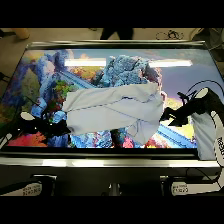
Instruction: Fold the shirts.
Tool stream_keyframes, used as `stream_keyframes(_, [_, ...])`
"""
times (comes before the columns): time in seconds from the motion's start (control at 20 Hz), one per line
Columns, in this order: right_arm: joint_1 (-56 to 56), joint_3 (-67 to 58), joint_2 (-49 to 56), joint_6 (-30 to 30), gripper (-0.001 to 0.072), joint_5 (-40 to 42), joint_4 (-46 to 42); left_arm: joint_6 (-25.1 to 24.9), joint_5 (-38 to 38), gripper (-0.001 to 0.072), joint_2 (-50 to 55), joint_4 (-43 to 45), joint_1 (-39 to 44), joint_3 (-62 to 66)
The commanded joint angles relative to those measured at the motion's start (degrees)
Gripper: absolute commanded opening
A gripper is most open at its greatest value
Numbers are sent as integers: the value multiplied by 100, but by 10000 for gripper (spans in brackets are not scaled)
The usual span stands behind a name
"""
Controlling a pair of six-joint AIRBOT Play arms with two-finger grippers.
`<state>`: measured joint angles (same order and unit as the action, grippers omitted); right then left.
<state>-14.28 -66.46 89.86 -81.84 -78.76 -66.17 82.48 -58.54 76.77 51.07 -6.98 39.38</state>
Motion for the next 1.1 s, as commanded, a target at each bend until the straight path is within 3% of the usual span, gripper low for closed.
stream_keyframes(0.0, [297, 487, -2, 234, 559, 640, 273, 81, 177, 26, -28, -74, 111, 57])
stream_keyframes(0.15, [859, 564, -4, 264, 522, 1827, 192, 17, 59, 25, -402, -72, 107, 190])
stream_keyframes(0.2, [968, 564, -4, 109, 395, 2105, 192, 15, 57, 25, -584, -70, 107, 214])
stream_keyframes(0.25, [1058, 557, -7, 44, 59, 2310, 216, 2, 59, 25, -752, -63, 103, 234])
stream_keyframes(0.3, [1069, 490, -33, 48, 17, 2260, 306, -35, 57, 24, -942, -20, 96, 302])
stream_keyframes(0.5, [968, -494, -1211, 752, 14, 2284, 227, -157, 116, 23, -1987, 291, 74, 1622])
stream_keyframes(0.8, [750, -2664, -4365, 796, 15, 4044, -798, -138, 1377, 23, -3628, 1228, -234, 5678])
stream_keyframes(0.95, [750, -2669, -5311, 426, 16, 3969, -796, 352, 1545, 24, -4072, 1257, -234, 6181])
stream_keyframes(1.05, [748, -2669, -5493, 343, 16, 3711, -894, 393, 1346, 23, -4181, 1462, -234, 6168])
